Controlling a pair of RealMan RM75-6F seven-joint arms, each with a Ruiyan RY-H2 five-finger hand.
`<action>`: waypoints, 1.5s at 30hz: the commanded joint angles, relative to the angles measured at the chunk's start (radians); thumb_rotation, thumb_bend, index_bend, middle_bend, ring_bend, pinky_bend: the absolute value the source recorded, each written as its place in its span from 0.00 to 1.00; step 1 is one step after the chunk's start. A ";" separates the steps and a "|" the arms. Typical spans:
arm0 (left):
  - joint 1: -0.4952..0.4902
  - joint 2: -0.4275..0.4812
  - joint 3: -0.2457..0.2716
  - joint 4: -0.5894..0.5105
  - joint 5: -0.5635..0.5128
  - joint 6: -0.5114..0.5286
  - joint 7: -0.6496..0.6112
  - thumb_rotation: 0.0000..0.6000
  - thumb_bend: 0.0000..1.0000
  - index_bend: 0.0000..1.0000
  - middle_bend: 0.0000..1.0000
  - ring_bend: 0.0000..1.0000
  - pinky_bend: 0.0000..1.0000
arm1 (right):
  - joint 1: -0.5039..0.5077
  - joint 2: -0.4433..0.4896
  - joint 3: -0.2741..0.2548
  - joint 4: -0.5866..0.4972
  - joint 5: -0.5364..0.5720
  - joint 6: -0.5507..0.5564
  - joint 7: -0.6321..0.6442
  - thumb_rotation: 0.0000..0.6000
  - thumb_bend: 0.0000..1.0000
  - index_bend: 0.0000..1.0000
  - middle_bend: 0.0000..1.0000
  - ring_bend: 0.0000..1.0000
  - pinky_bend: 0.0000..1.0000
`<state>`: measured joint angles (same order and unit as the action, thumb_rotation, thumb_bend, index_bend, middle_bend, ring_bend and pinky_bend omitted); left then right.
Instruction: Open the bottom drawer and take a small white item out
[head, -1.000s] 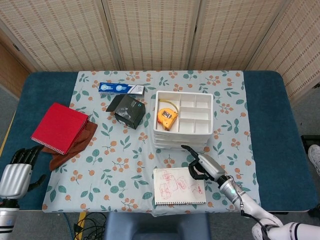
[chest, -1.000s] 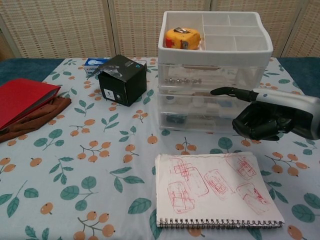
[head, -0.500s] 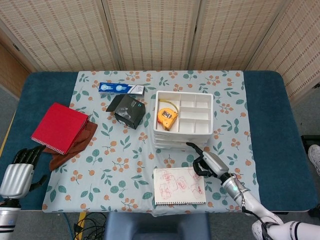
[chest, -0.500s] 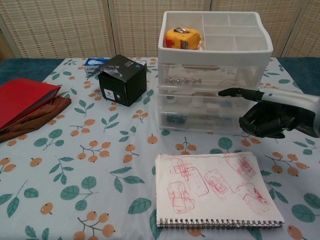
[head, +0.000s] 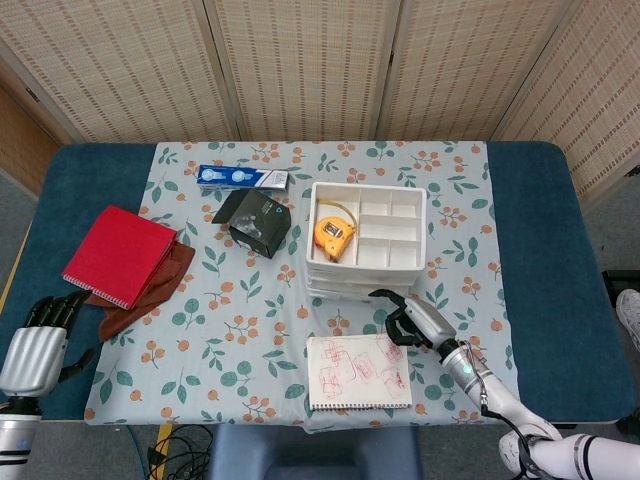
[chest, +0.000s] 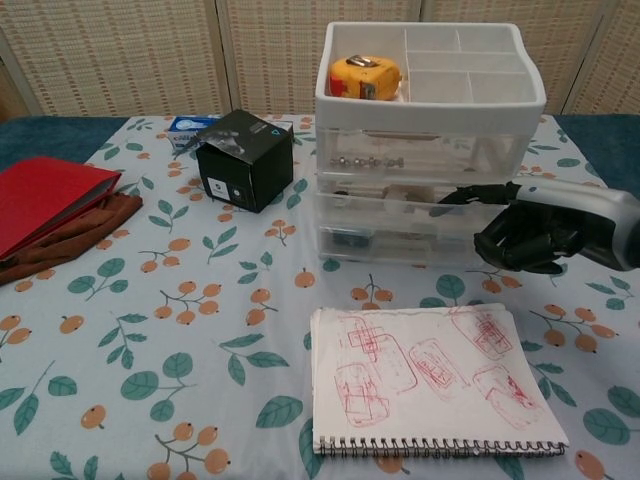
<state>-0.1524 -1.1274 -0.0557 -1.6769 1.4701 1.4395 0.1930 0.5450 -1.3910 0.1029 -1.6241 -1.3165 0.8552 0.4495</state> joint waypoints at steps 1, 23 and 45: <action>-0.001 -0.001 0.000 0.000 0.000 -0.002 0.002 1.00 0.23 0.11 0.16 0.17 0.12 | -0.006 0.009 -0.009 -0.013 -0.015 0.005 0.005 1.00 0.67 0.22 0.82 0.99 0.89; -0.009 -0.008 0.003 -0.004 0.002 -0.010 0.017 1.00 0.23 0.11 0.16 0.17 0.12 | -0.067 0.131 -0.135 -0.121 -0.202 0.072 0.096 1.00 0.67 0.12 0.81 0.99 0.89; 0.002 -0.005 0.007 0.005 0.008 0.008 -0.001 1.00 0.23 0.11 0.16 0.17 0.12 | 0.067 0.333 -0.061 -0.257 -0.255 0.020 -0.072 1.00 0.36 0.21 0.75 0.93 0.95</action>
<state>-0.1503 -1.1327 -0.0483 -1.6723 1.4785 1.4477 0.1921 0.5882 -1.0702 0.0241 -1.8712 -1.5774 0.8973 0.4037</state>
